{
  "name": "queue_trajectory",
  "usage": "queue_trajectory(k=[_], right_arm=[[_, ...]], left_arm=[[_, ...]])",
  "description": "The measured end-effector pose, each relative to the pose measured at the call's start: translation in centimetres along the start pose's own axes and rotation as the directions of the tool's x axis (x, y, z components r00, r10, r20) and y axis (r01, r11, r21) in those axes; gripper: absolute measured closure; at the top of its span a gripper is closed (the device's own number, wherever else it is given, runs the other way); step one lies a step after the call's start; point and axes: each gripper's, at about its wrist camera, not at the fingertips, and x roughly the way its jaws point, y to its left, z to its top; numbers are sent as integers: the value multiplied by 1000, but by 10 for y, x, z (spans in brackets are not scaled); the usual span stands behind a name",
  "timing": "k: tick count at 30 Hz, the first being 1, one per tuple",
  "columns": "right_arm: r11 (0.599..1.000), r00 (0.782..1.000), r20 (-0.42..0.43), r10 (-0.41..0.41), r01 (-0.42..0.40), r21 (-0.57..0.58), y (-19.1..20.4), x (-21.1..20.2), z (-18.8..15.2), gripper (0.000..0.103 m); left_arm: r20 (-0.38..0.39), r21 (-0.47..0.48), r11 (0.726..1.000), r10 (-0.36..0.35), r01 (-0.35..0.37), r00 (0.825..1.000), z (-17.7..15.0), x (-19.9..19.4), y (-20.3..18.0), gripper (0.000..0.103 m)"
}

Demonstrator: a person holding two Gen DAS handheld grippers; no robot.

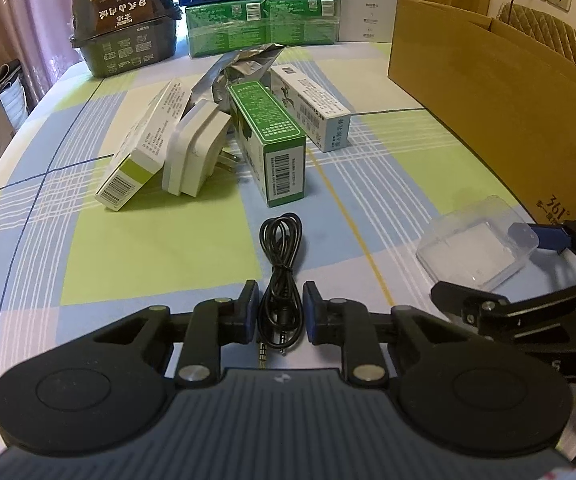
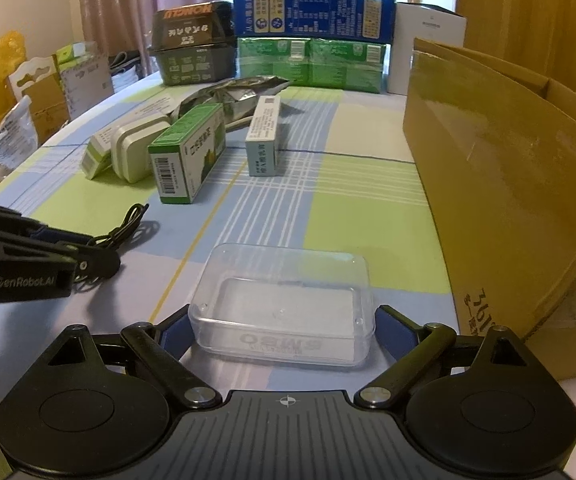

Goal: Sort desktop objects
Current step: 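Lift the black cable and clear box with both tools toward the cardboard box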

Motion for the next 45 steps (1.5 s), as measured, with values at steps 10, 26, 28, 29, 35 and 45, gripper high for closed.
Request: queue_trajectory(k=[10,26,28,29,35,45], right_arm=[[1000,1000,1,-26,26,7,2,-8,3,19],[1000,999,31,-15,15,-2,6,-63,0,19],[1000,1000,25,-17,17,-1,5,-66,-4,19],[1000,1000,20,-19,19,2,4,-67,-6,19],[999,1000,3,-26,26,22,-3,-69,-15,19],[999,1000,-15,-25,26,46,-11,-52,-15,19]], left_arm=[[10,4,1000,-7,7,1000,-1,-4,-4,86],[29,-2,1000,-25,25,999,-13,-44,-28,86],[6,8,999,-33,33,999,-14,-41,-31,86],[1,9,999,-34,34,999,-15,-40,-33,86],[-12,15,1000,-26,27,1000,-24,-31,-39,83],[3,21,1000,-12,11,1000,-17,-16,-42,93]])
